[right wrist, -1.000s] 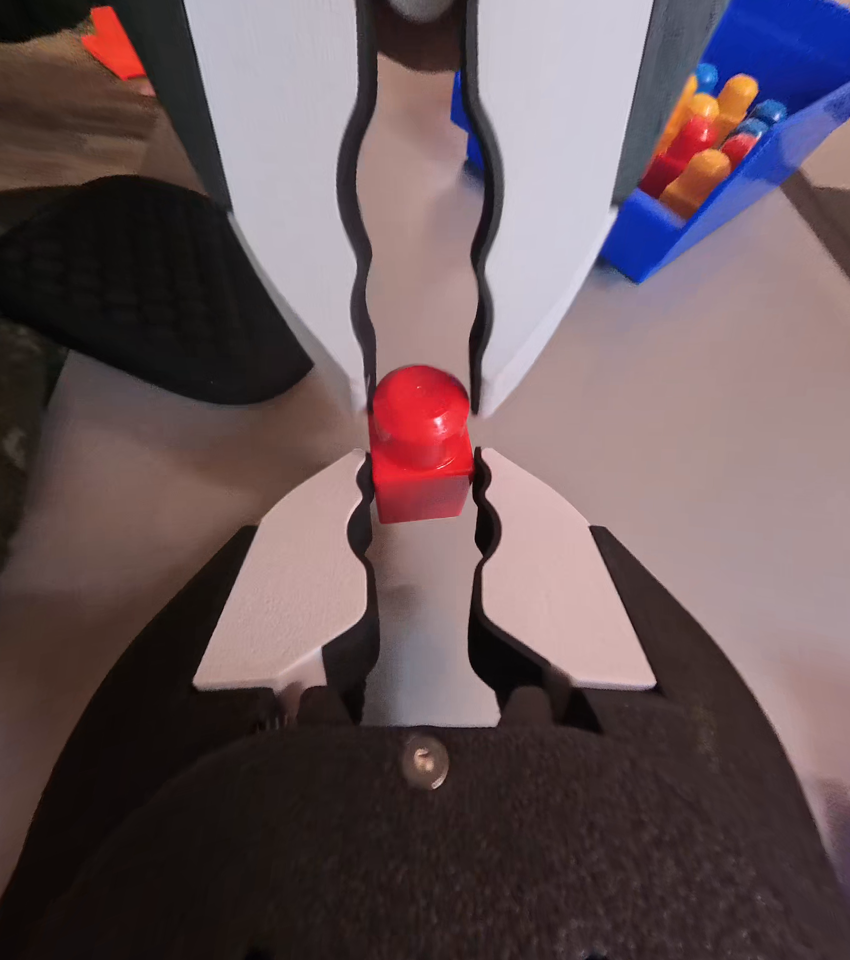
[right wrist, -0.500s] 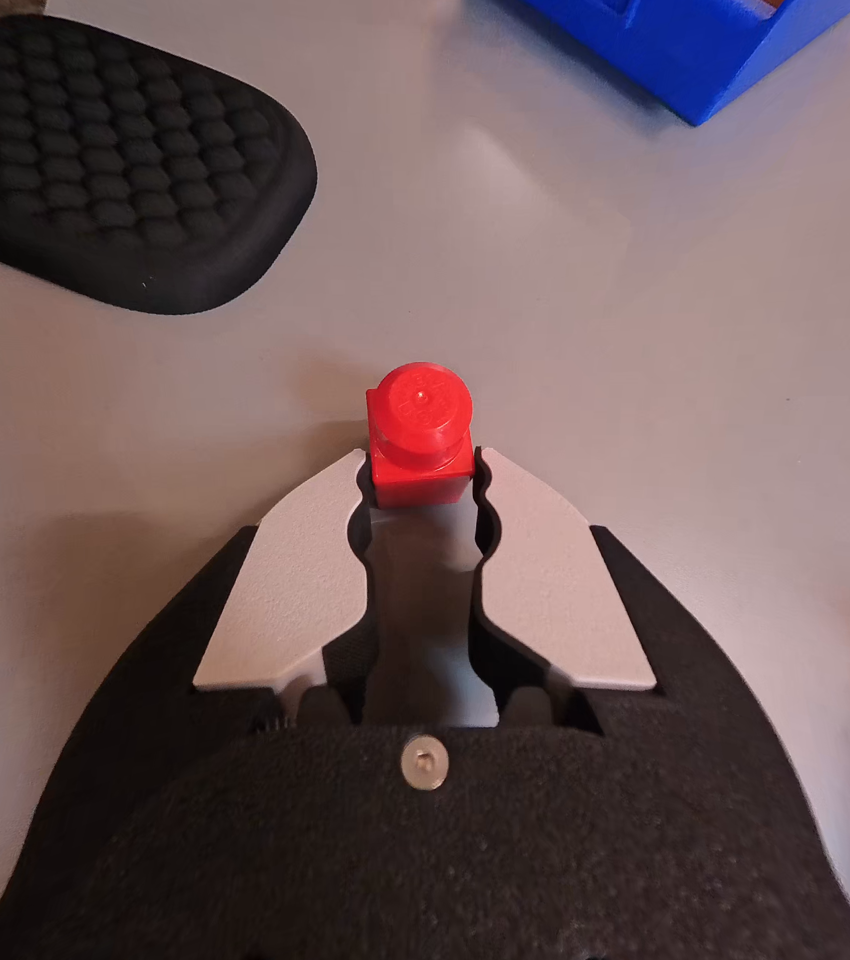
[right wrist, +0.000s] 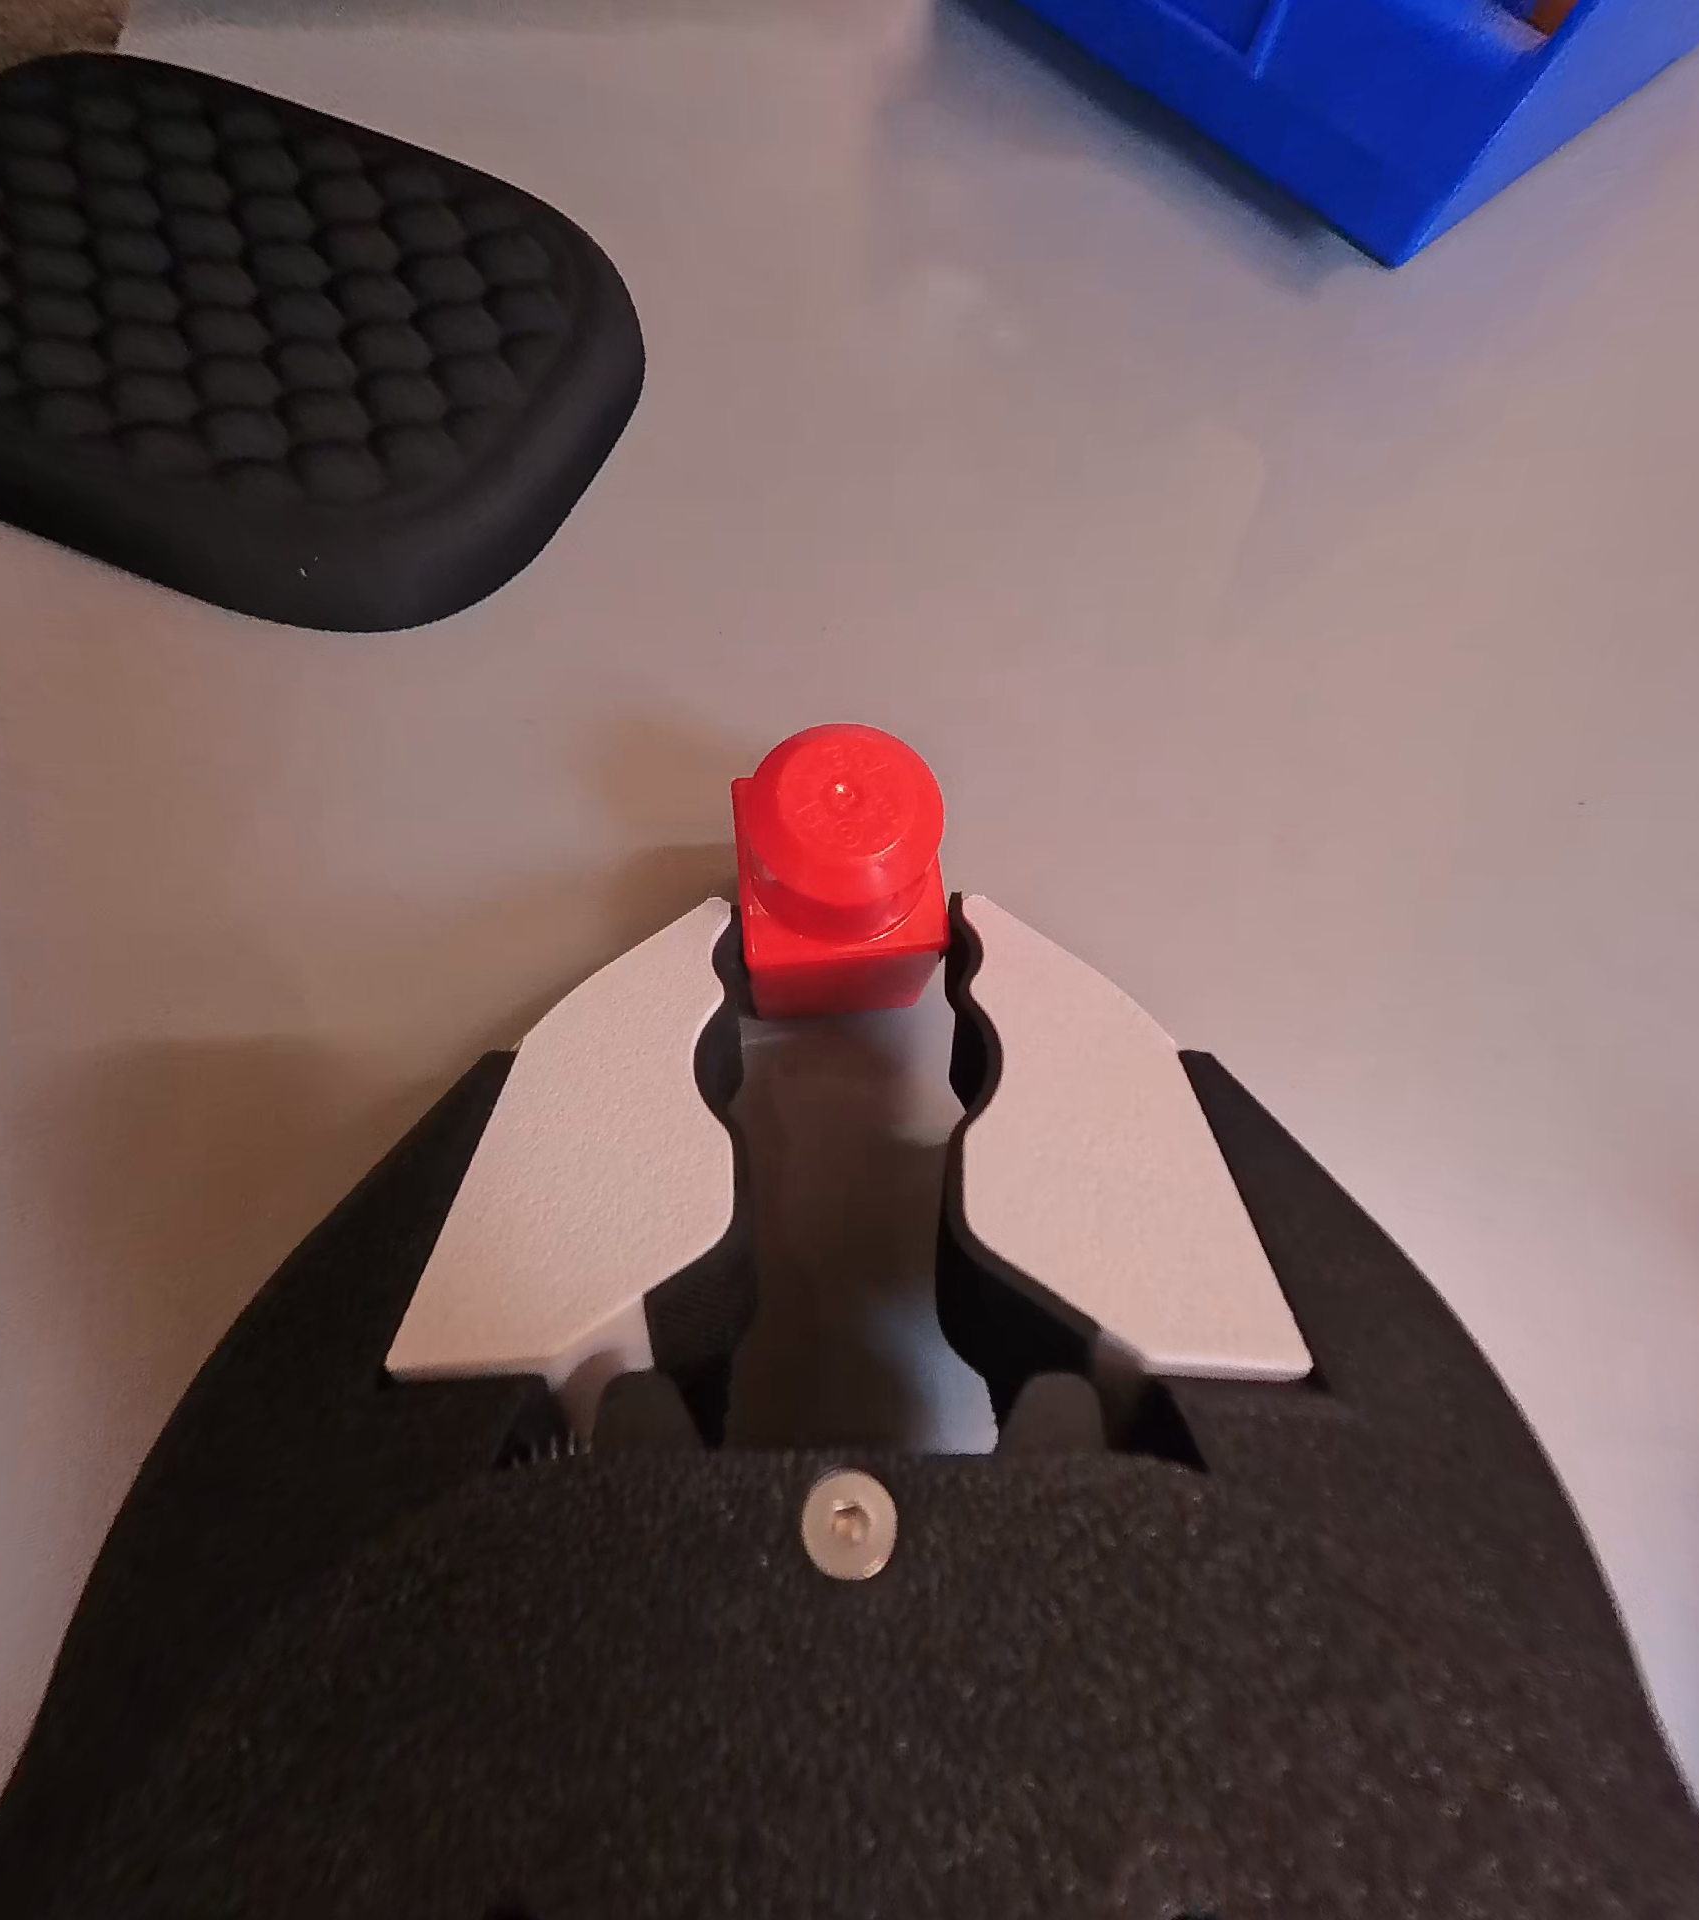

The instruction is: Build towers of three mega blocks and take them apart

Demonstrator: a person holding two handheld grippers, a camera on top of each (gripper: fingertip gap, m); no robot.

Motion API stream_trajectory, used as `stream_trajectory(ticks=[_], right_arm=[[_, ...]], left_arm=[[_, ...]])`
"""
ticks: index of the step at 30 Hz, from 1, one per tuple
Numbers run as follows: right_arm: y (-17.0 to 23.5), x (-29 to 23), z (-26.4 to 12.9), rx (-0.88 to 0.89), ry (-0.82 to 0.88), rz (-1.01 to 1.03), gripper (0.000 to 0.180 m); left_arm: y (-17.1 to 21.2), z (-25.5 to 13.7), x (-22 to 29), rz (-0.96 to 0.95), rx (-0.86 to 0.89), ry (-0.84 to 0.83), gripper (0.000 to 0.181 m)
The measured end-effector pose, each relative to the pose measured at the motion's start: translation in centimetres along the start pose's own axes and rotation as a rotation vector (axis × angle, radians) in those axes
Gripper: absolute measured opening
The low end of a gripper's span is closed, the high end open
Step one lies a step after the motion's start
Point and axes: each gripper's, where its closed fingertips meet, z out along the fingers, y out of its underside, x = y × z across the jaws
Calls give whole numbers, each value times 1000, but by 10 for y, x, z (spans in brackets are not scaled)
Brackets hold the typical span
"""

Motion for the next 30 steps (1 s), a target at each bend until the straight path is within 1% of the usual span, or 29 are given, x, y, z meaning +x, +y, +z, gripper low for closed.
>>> stream_trajectory(ticks=[2, 4, 5, 7, 8, 10, 13, 16, 23, 25, 30], right_arm=[[0, 0, 0, 3, -6, 8, 37], [-1, 0, 0, 7, -13, 15, 37], [-1, 0, 0, 7, -14, 16, 37], [-1, 0, 1, 8, -16, 13, 37], [-1, -1, 1, 9, -19, 11, 37], [-4, -1, 1, 21, -10, 3, 37], [-15, -4, -4, 68, -13, 3, 37], [-24, -6, -10, 104, -14, 10, 37], [-29, -12, -13, 90, -14, -10, 37], [-28, -11, -14, 77, -4, -13, 36], [-36, -9, -20, 139, 13, 40, 36]], left_arm=[[-15, -29, -3, -6, 81, -25, 35], [-40, -69, 9, -18, 227, 21, 34], [-55, -90, 26, -10, 311, 92, 35], [-80, -131, 82, 68, 450, 299, 34], [-86, -147, 113, 122, 479, 394, 34], [-88, -162, 170, 265, 475, 507, 34], [-79, -158, 237, 434, 407, 580, 34], [-71, -144, 274, 512, 345, 612, 34], [-59, -118, 290, 600, 237, 614, 35], [-59, -116, 292, 602, 240, 609, 34], [-65, -121, 289, 542, 279, 606, 34]])
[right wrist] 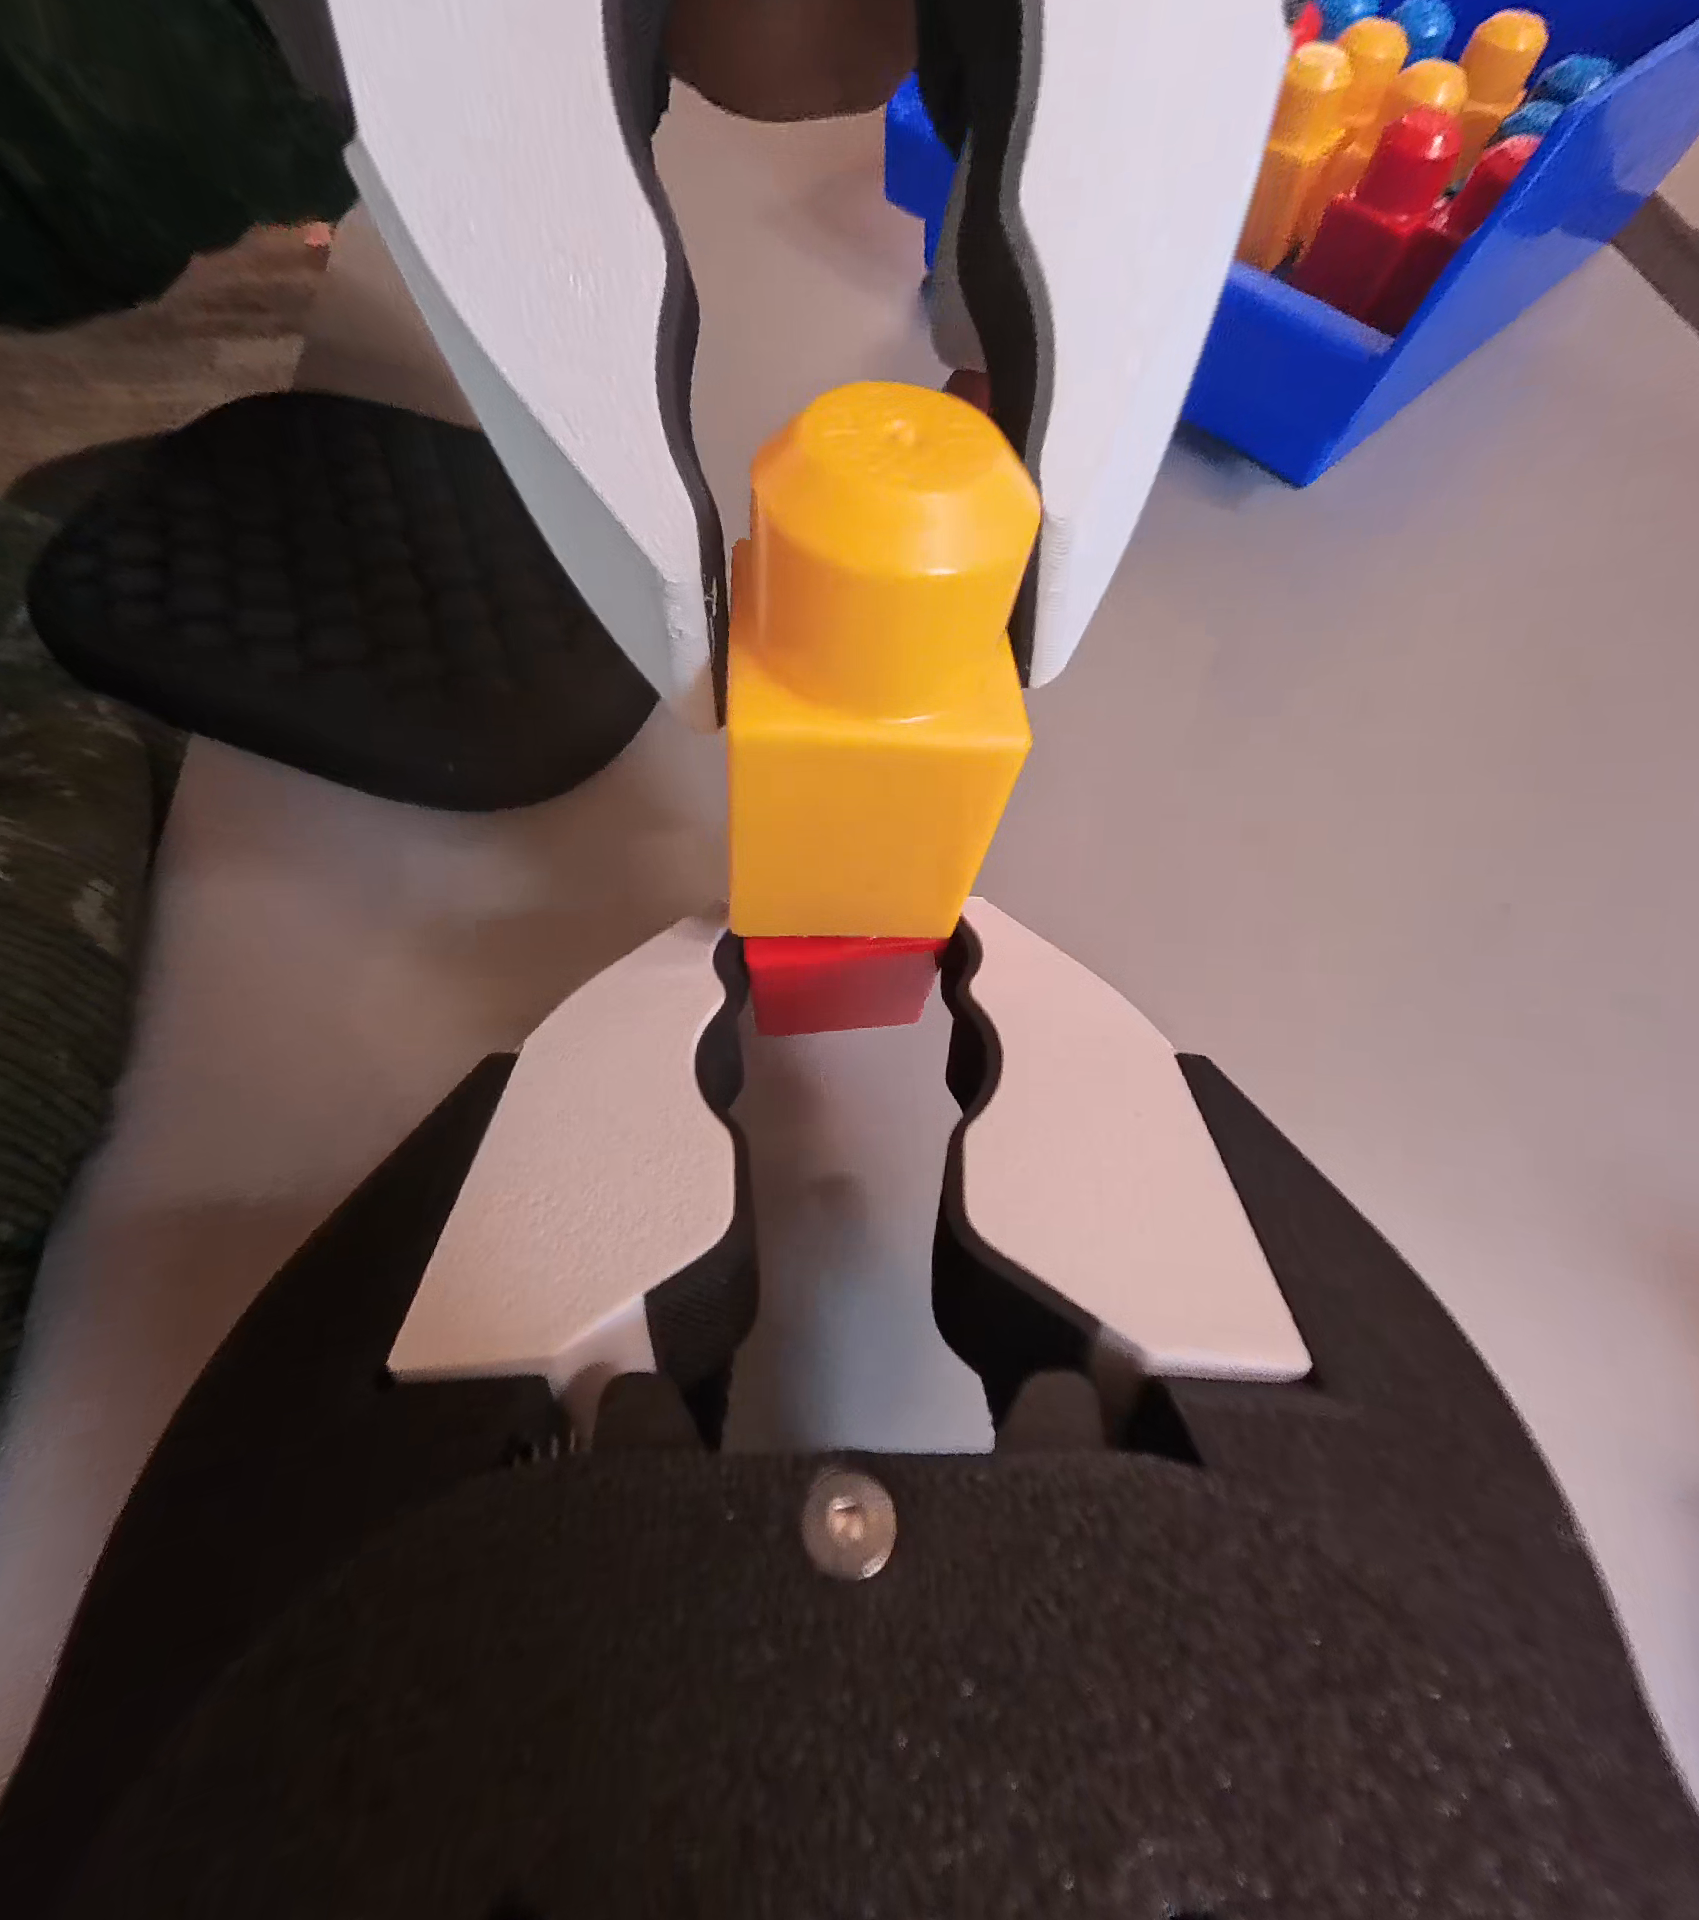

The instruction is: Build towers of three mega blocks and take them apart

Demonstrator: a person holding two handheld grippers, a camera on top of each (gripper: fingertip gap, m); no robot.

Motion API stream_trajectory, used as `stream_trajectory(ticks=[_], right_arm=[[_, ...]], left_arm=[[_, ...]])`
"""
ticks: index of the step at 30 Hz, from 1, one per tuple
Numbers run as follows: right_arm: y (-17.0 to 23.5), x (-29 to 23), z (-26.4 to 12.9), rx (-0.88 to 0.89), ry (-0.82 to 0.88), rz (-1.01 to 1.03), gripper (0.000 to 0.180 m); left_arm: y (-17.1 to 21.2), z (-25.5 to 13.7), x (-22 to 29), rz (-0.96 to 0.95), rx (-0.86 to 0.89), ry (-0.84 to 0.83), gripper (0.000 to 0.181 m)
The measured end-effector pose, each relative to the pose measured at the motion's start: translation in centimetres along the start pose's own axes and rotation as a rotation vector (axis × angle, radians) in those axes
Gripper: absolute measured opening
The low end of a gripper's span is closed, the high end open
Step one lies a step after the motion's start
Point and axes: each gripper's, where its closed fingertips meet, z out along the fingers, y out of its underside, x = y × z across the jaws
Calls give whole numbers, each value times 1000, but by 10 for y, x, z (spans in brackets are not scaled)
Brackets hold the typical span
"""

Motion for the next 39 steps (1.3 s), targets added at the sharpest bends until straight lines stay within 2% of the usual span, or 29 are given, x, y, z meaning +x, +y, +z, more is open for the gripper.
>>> stream_trajectory(ticks=[3, 11, 18, 20, 23, 26, 29, 33, 35, 39], right_arm=[[-1, 5, -2, 5, 39, 7, 36], [5, 3, 3, -31, 61, -15, 35], [5, 5, 2, -23, 58, -2, 36], [-1, 4, 0, 6, 34, 8, 36], [-11, 5, -7, 62, 35, -10, 36], [-9, 11, -13, 86, 40, 18, 36], [-10, 14, -14, 110, 31, 48, 36], [-8, 12, -11, 102, 25, 42, 36], [-7, 12, -10, 99, 26, 38, 36], [-6, 12, -10, 100, 19, 47, 36]], left_arm=[[9, 3, -3, -11, -45, -47, 35], [16, 8, 1, -8, -32, -45, 34], [11, 8, -2, -9, 66, -87, 35], [6, 3, -2, -32, 137, -84, 36], [1, -10, -3, -107, 234, -58, 50], [11, -48, -35, -159, 288, -197, 47], [49, -103, -81, -234, 178, -379, 47], [132, -171, -141, -359, -143, -588, 46], [175, -185, -155, -442, -292, -566, 46], [245, -181, -163, -533, -554, -472, 49]])
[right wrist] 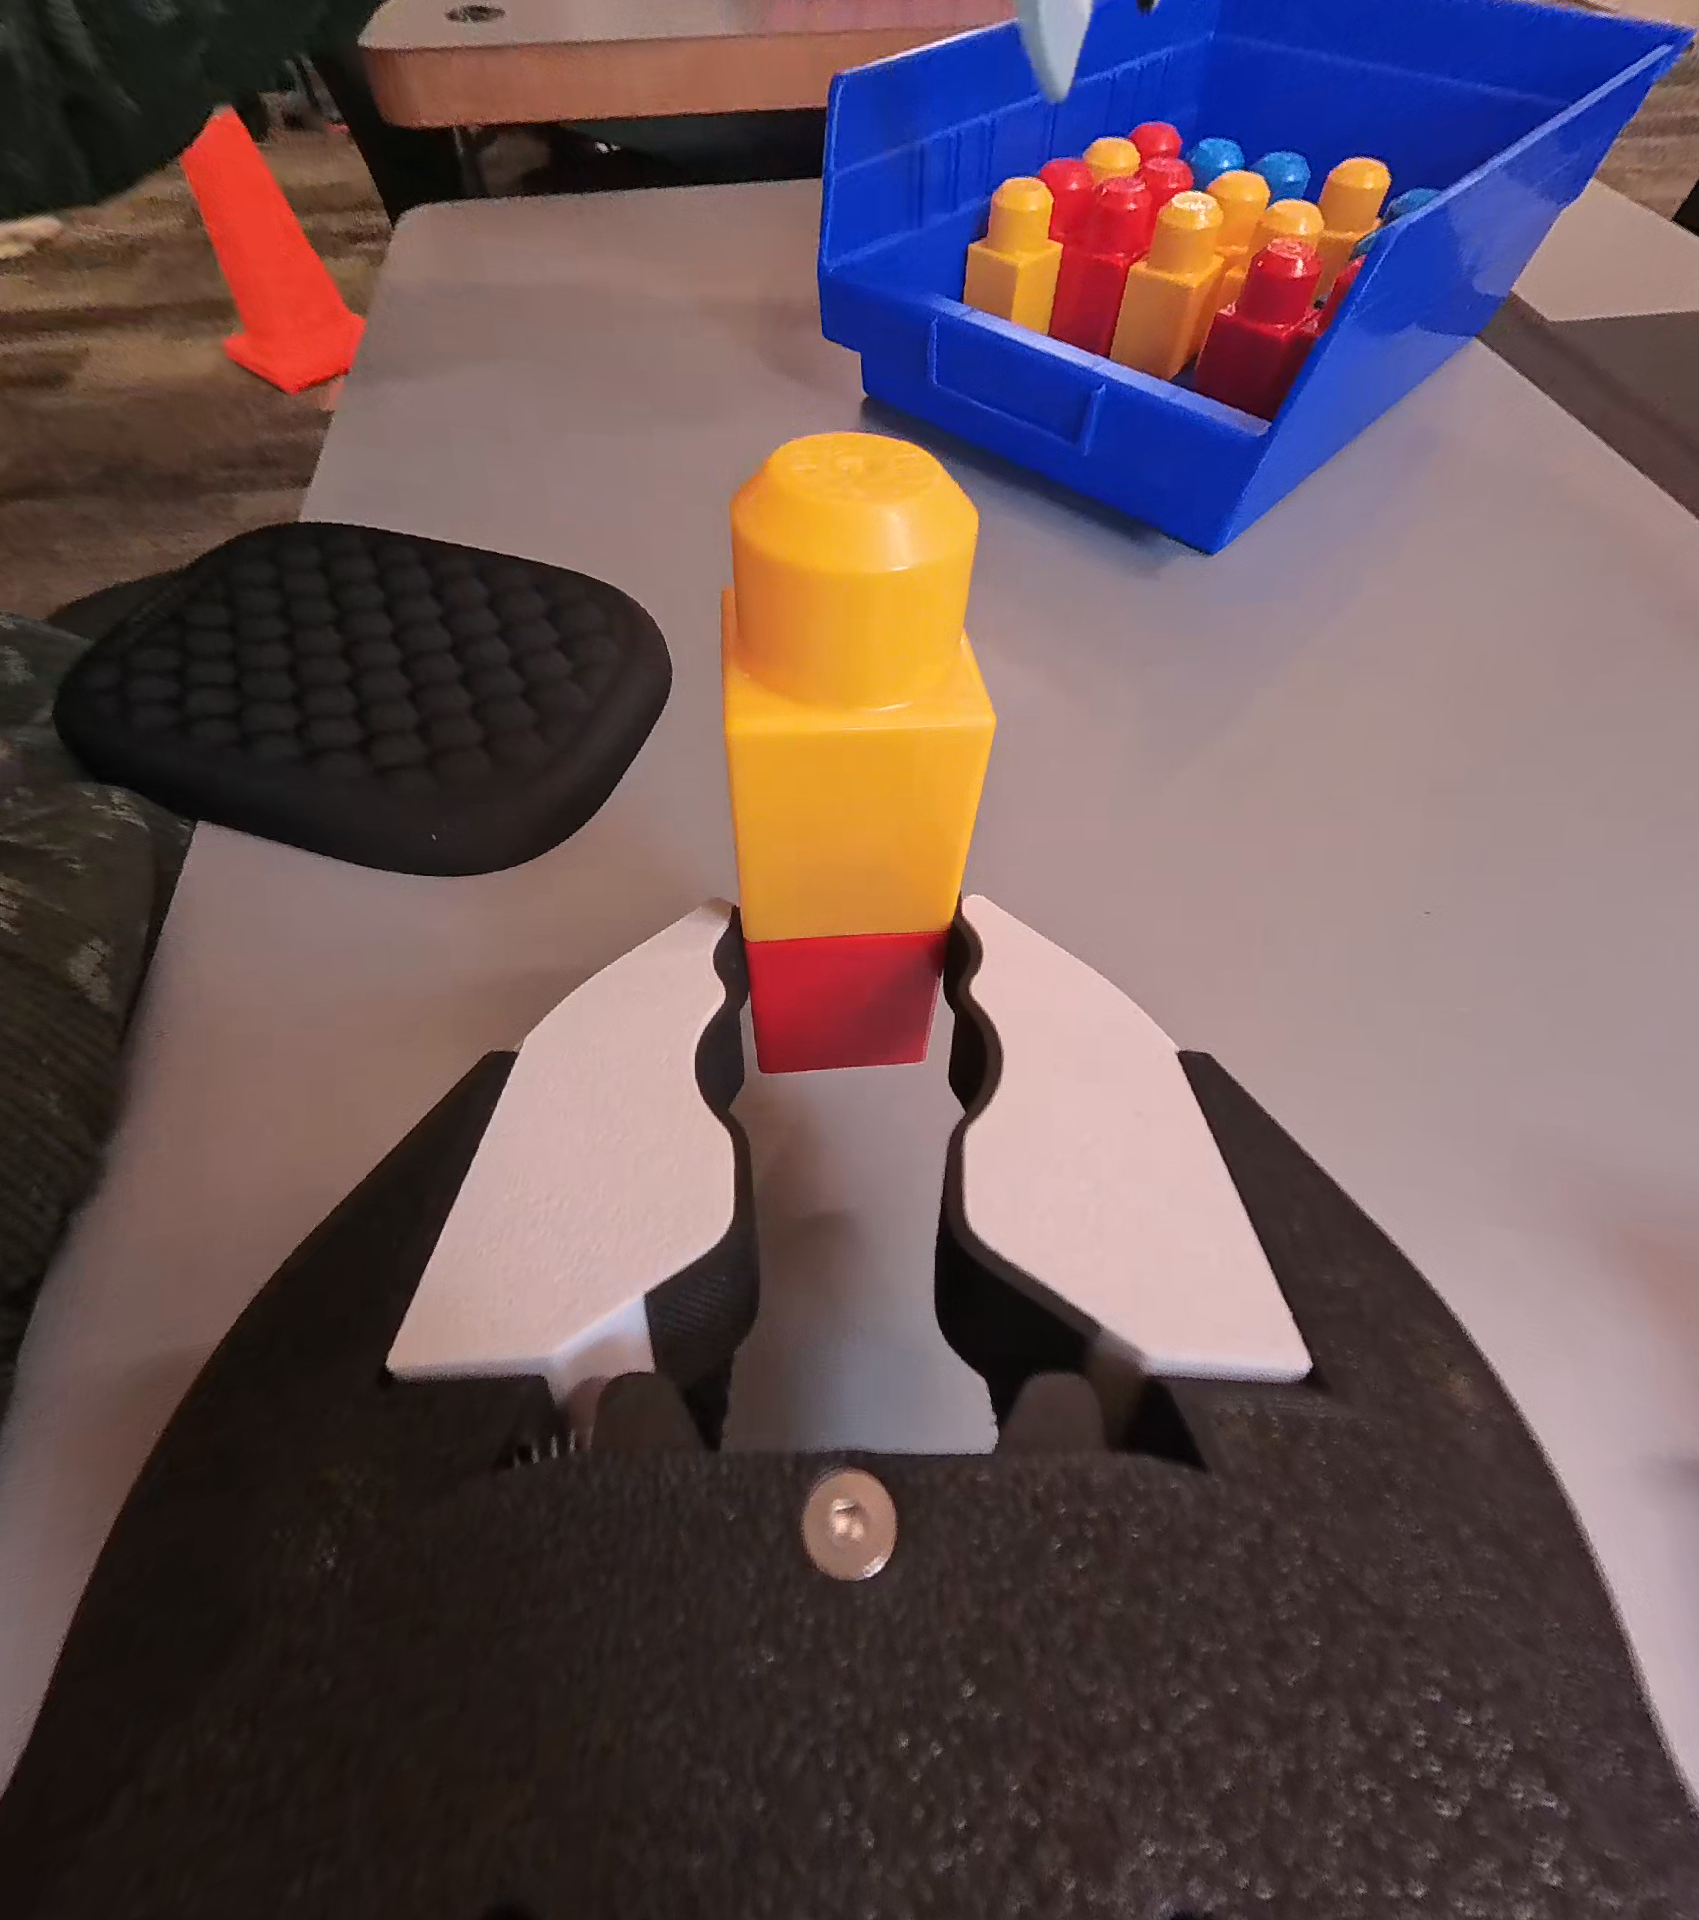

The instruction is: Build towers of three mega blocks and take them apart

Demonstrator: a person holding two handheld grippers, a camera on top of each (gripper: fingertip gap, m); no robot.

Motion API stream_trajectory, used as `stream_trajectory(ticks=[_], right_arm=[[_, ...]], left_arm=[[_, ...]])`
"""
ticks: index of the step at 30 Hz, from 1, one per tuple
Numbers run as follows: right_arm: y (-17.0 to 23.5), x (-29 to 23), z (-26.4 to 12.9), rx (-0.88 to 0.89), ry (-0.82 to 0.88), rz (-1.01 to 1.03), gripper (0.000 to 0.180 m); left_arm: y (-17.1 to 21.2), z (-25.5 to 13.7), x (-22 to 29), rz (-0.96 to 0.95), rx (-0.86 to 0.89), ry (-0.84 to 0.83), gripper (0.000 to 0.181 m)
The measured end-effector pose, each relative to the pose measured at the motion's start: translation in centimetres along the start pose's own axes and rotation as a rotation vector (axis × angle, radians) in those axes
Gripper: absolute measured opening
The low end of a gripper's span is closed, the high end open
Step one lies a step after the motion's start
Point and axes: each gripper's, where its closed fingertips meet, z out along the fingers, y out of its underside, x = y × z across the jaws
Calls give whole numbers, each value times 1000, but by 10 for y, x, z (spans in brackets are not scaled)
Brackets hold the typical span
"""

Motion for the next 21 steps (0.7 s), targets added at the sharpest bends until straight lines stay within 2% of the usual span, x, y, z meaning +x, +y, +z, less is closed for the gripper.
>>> stream_trajectory(ticks=[4, 8, 14, 17, 21], right_arm=[[3, 2, 0, -8, -4, 17, 36], [9, 3, 2, -33, -8, 29, 36], [11, 3, 3, -47, -13, 31, 36], [11, 4, 2, -47, -7, 29, 36], [9, 8, 0, -34, 3, 34, 36]], left_arm=[[29, 33, -7, 85, -226, -36, 49], [45, 48, -11, 159, -387, -77, 45], [53, 61, -12, 274, -534, -144, 31], [43, 54, -1, 290, -506, -116, 29], [3, 10, 30, 342, -333, -120, 29]])
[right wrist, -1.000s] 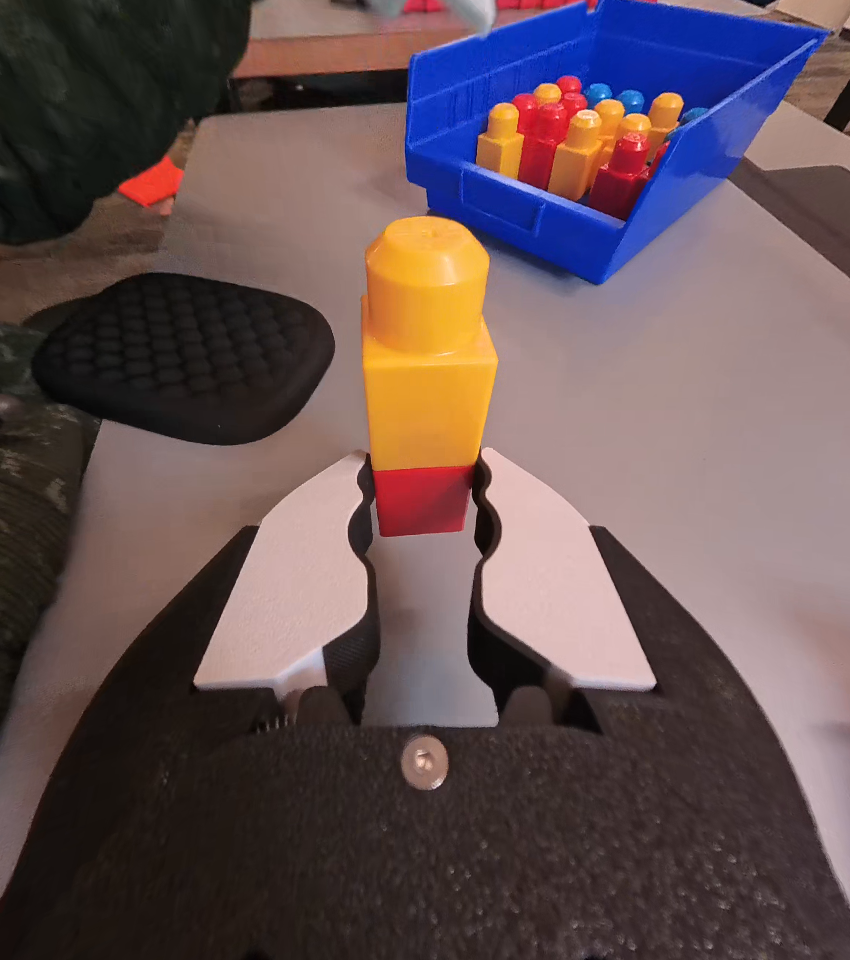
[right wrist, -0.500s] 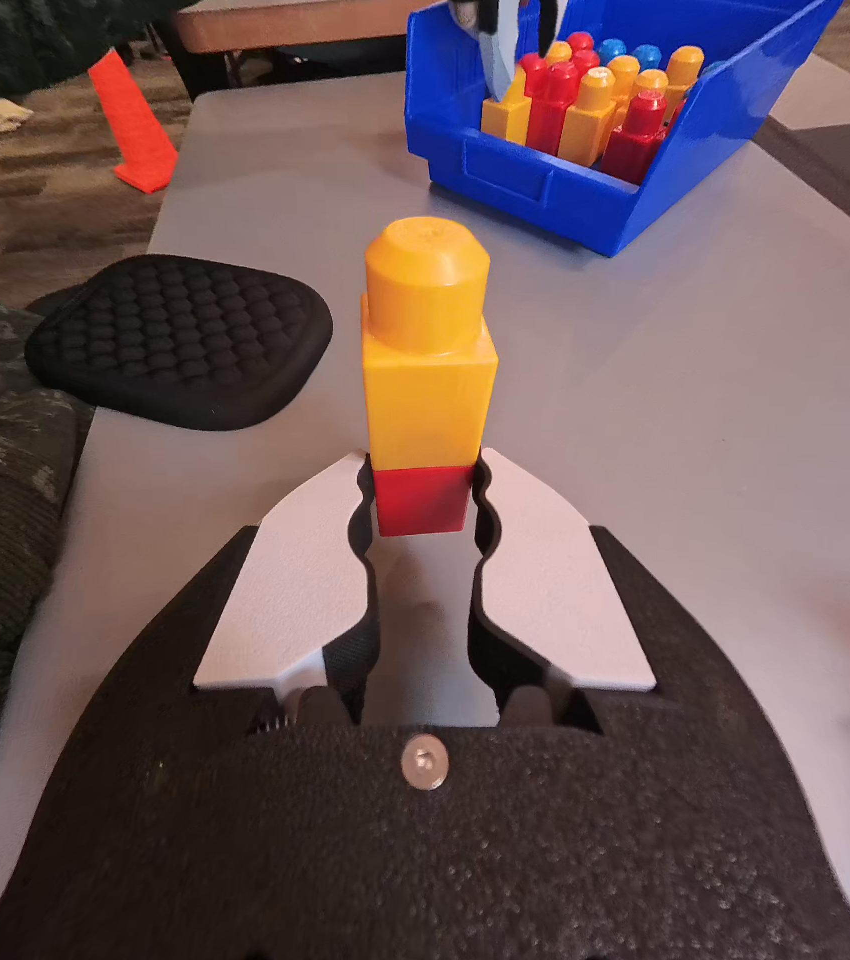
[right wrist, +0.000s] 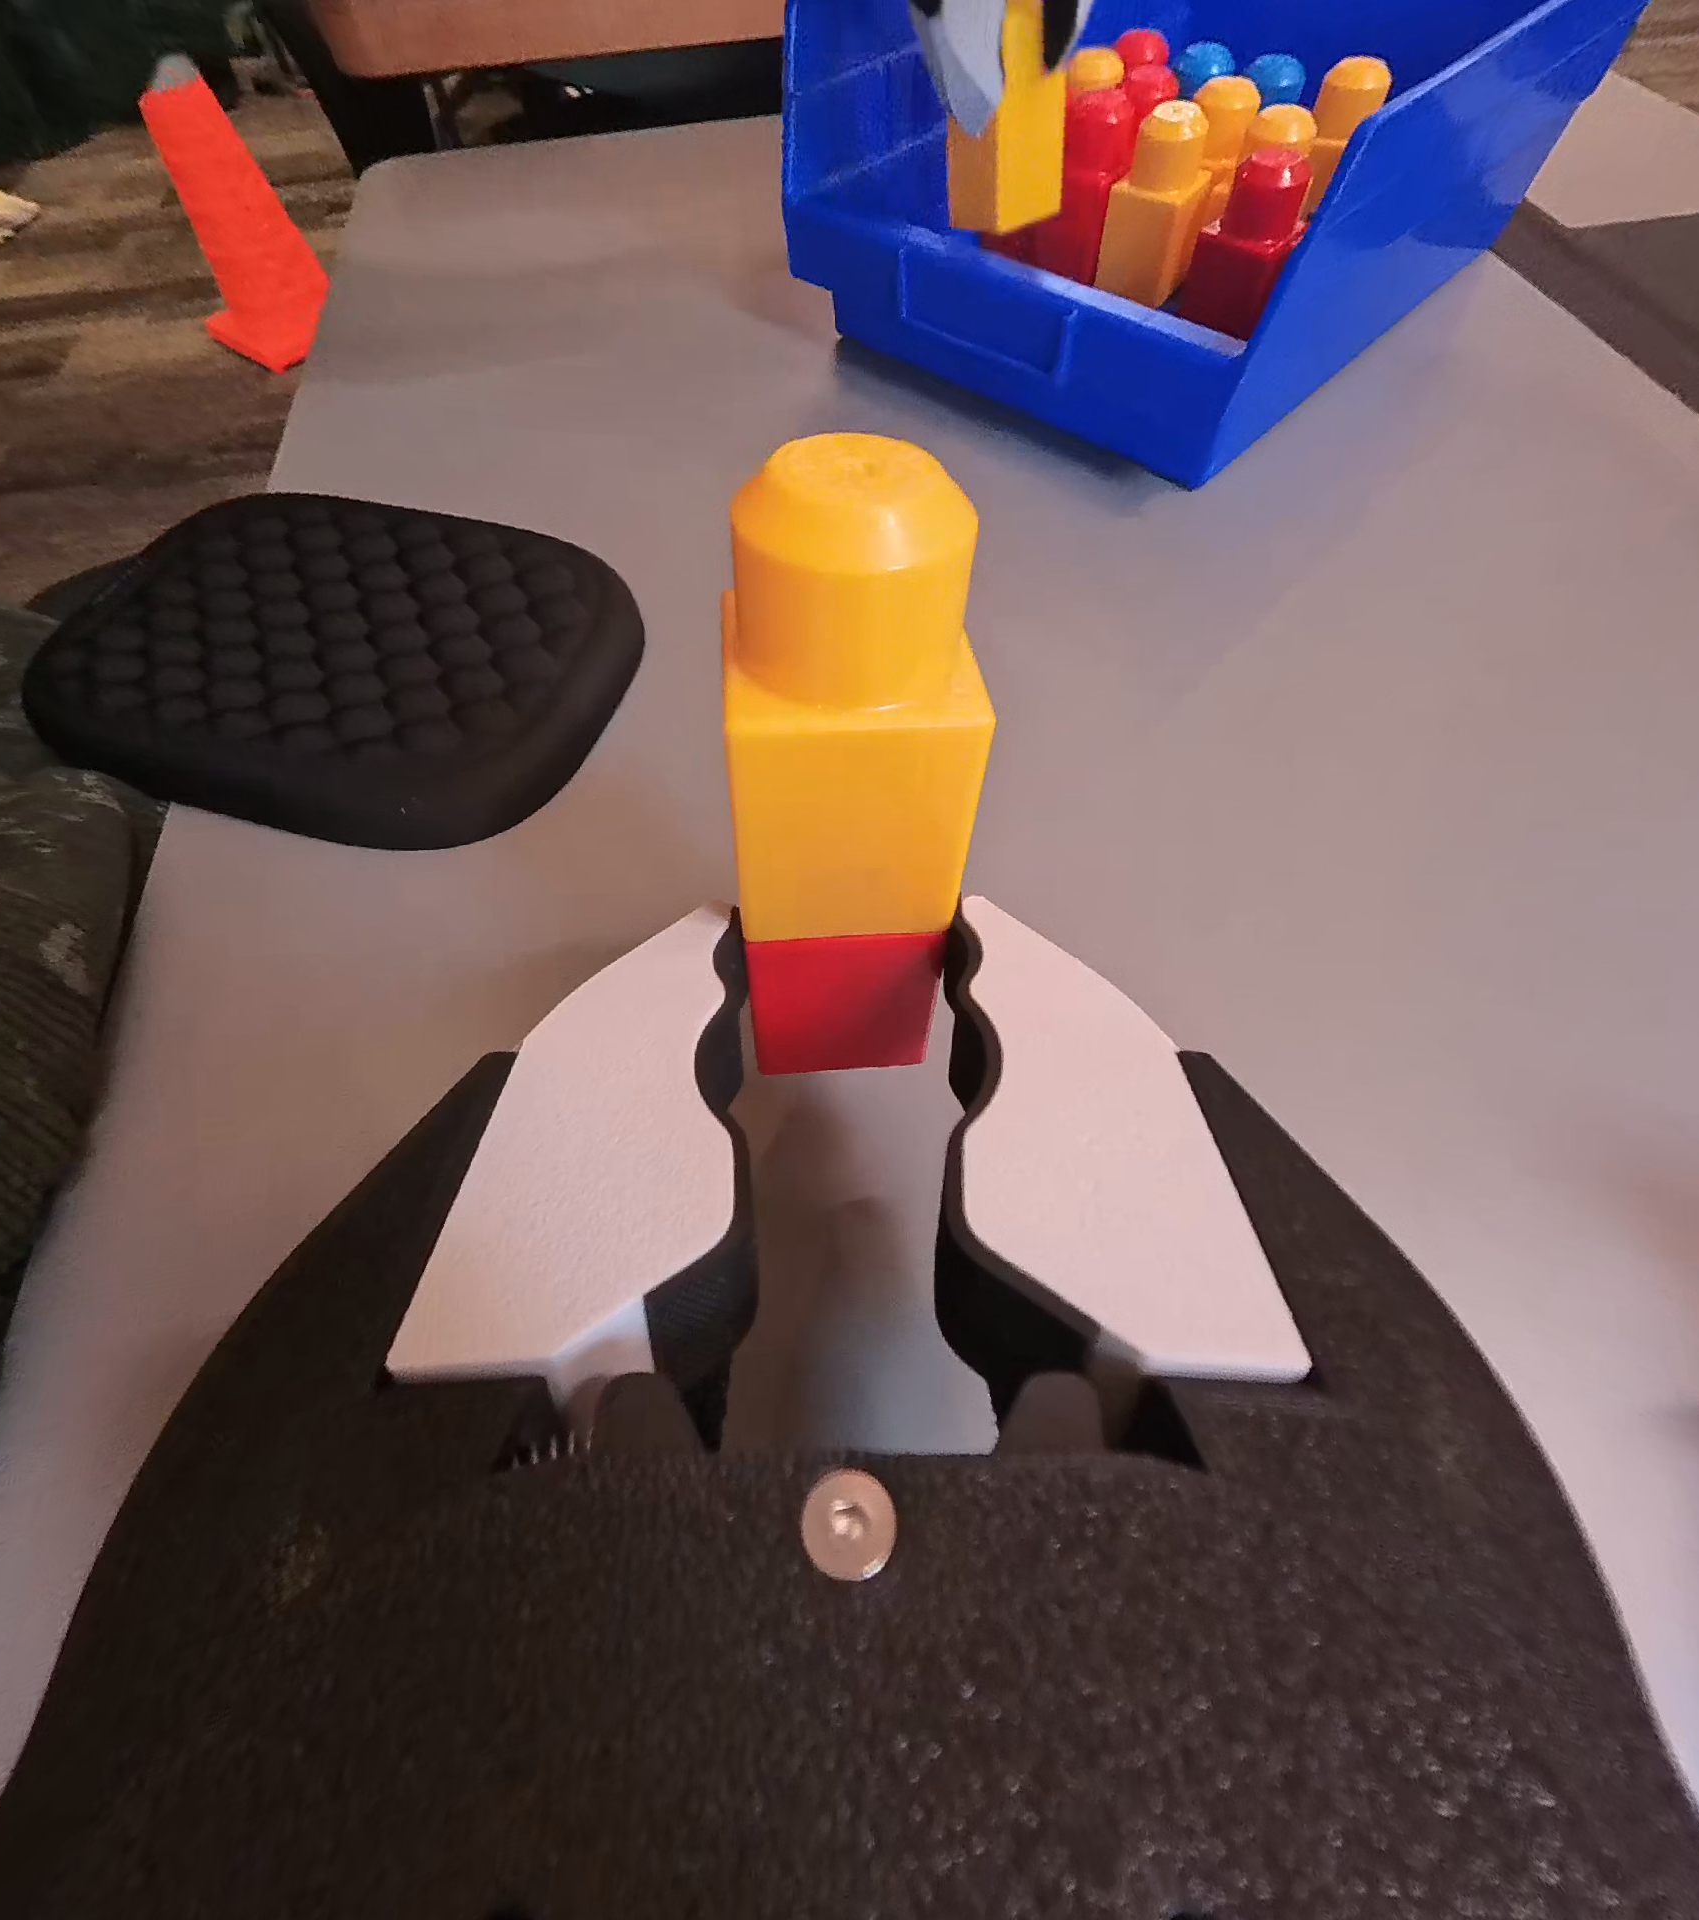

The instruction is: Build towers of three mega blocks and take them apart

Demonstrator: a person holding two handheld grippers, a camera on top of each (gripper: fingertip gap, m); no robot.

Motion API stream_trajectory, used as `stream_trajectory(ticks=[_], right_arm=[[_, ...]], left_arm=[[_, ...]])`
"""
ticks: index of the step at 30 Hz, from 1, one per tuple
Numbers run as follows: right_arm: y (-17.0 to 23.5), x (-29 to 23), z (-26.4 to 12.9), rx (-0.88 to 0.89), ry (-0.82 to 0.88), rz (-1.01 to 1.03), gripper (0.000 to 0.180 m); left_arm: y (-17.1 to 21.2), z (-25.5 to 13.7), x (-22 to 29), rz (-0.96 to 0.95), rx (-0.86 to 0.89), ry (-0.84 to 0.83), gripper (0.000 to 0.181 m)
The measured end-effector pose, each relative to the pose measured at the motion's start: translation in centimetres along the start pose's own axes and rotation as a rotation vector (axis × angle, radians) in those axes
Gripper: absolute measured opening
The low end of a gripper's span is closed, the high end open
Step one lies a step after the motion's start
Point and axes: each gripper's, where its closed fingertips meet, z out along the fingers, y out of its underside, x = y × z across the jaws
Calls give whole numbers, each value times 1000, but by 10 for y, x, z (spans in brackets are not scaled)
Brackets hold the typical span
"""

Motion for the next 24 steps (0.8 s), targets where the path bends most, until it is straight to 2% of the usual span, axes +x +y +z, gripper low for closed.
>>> stream_trajectory(ticks=[3, 6, 11, 14, 17, 21, 24], right_arm=[[-2, 5, -3, 12, 9, 17, 36], [-7, 10, -9, 37, 34, 31, 36], [-8, 25, -20, 57, 101, 37, 36], [-4, 33, -24, 57, 124, 56, 36], [-3, 36, -25, 63, 125, 67, 36], [-13, 28, -25, 120, 77, 77, 36], [-29, 13, -25, 211, -2, 83, 36]], left_arm=[[-43, -52, 39, 109, 172, 27, 29], [-89, -77, 90, 263, 265, 49, 29], [-165, -71, 146, 353, 368, 96, 29], [-194, -61, 162, 352, 433, 142, 30], [-211, -80, 171, 305, 641, 230, 36], [-226, -137, 174, 152, 1102, 382, 50], [-225, -159, 182, 71, 1332, 473, 55]])
